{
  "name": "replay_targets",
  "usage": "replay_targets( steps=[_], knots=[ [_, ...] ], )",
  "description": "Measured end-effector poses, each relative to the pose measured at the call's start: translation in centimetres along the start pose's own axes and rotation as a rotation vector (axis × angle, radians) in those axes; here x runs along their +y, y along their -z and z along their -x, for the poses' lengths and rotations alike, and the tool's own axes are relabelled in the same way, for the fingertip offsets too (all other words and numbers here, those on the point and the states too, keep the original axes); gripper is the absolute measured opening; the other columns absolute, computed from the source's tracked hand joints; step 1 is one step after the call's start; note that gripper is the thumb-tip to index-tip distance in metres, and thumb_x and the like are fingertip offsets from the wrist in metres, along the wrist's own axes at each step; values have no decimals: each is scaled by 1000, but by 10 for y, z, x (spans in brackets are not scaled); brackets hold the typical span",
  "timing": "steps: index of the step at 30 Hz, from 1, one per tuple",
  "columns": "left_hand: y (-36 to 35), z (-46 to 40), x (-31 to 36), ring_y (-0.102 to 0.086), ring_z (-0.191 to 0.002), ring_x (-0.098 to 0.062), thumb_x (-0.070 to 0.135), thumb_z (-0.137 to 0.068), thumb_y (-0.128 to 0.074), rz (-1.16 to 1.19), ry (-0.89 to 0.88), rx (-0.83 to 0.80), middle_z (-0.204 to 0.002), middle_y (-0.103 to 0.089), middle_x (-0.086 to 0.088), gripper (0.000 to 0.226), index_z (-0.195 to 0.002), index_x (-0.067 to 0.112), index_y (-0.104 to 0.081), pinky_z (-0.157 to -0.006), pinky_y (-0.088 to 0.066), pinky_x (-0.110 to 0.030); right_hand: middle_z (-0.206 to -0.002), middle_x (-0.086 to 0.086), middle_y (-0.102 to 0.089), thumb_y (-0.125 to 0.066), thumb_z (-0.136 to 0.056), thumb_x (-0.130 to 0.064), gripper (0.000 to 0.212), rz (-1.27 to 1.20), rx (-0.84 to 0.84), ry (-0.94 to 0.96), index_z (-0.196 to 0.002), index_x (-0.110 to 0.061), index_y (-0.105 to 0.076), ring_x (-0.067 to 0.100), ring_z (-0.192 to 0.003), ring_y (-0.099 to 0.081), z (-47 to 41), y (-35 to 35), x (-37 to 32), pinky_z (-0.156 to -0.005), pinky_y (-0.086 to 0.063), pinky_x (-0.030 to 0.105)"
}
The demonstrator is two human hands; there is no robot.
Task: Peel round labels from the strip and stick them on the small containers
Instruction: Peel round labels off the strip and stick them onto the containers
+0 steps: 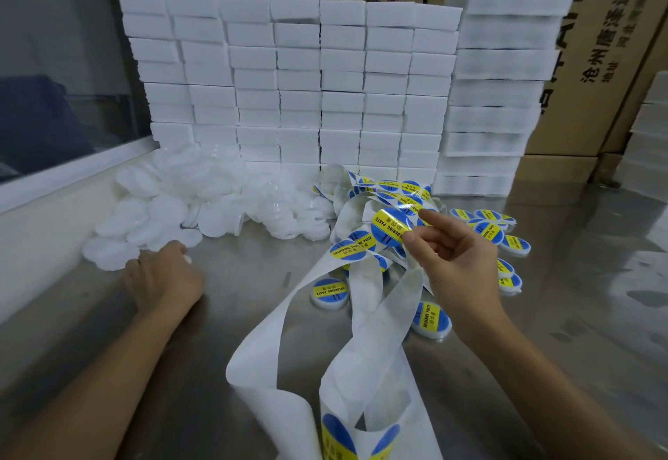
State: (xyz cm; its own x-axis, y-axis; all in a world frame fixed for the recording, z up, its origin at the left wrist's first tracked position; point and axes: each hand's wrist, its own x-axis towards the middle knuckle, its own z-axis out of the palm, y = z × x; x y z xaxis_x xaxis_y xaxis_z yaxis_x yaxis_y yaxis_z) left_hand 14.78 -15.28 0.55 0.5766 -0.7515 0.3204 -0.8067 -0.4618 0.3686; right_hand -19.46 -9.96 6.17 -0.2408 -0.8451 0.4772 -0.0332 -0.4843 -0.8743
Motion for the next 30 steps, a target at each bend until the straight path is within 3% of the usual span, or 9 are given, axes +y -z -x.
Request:
replay_targets(
  steps=[3, 6, 8, 14, 19, 23, 26, 28, 30],
  knots=[
    [-4, 3, 8, -45, -118, -39, 19, -92, -50, 102, -6, -15, -118, -61, -21, 34, -124, 12, -57, -98, -33, -41, -77, -14, -74, -77, -81, -6, 24, 59, 16, 23, -86, -29, -72, 3, -72, -69, -1, 2, 1, -68, -54, 15],
    [-1, 15, 18, -43, -122, -37, 21, -83, -67, 354, -24, -44, -119, -61, -16, 46, -126, 11, -53, -96, -40, -44, -74, -11, -73, -76, -82, -8, 21, 60, 31, 13, -78, -28, -71, 6, -69, -67, -1, 3, 1, -64, -55, 19],
    [3, 25, 26, -43, -119, -34, 24, -76, -76, 377, -115, -15, -117, -61, -13, 55, -125, 11, -53, -89, -43, -44, -76, -9, -73, -75, -83, -10, 17, 94, 18, 10, -78, -27, -72, 5, -67, -66, 0, 2, 0, -61, -53, 21],
    [25, 48, 54, -52, -98, -32, 25, -68, -83, 467, -429, 316, -102, -65, -9, 47, -107, 10, -60, -69, -46, -41, -88, -9, -71, -75, -85, -19, 8, 133, -25, -17, -86, -26, -71, 9, -71, -69, 2, 1, -1, -59, -51, 24],
    [48, 83, 85, -57, -95, -30, 15, -71, -80, 637, -870, 586, -104, -67, -11, 29, -91, 2, -63, -84, -45, -29, -83, 2, -75, -75, -83, -16, 33, -27, -165, -67, -109, -25, -55, 17, -76, -70, 10, -8, -8, -64, -53, 19],
    [54, 114, 107, -59, -95, -33, 17, -77, -75, 654, -1086, 594, -108, -67, -15, 22, -84, -1, -65, -85, -49, -36, -89, 6, -76, -81, -70, -23, 58, -135, -280, -90, -117, -24, -47, 18, -79, -71, 19, -16, -11, -72, -56, 23],
    [52, 126, 114, -61, -94, -35, 14, -77, -75, 657, -1159, 574, -108, -67, -17, 19, -83, -2, -67, -84, -50, -37, -85, 14, -74, -81, -70, -15, 55, -185, -286, -105, -114, -24, -50, 19, -71, -71, 21, -18, -12, -66, -54, 21],
    [50, 128, 115, -63, -98, -33, 13, -75, -78, 700, -1155, 504, -110, -66, -16, 23, -87, -2, -66, -84, -51, -36, -83, 16, -74, -81, -69, -13, 54, -190, -277, -112, -113, -23, -51, 20, -70, -72, 21, -17, -12, -66, -54, 22],
    [50, 128, 115, -64, -103, -25, 16, -72, -82, 848, -1033, 334, -113, -64, -11, 34, -97, 2, -64, -86, -52, -30, -84, 15, -75, -81, -65, -18, 56, -188, -269, -116, -112, -24, -50, 23, -72, -72, 20, -15, -12, -69, -56, 26]
  ],
)
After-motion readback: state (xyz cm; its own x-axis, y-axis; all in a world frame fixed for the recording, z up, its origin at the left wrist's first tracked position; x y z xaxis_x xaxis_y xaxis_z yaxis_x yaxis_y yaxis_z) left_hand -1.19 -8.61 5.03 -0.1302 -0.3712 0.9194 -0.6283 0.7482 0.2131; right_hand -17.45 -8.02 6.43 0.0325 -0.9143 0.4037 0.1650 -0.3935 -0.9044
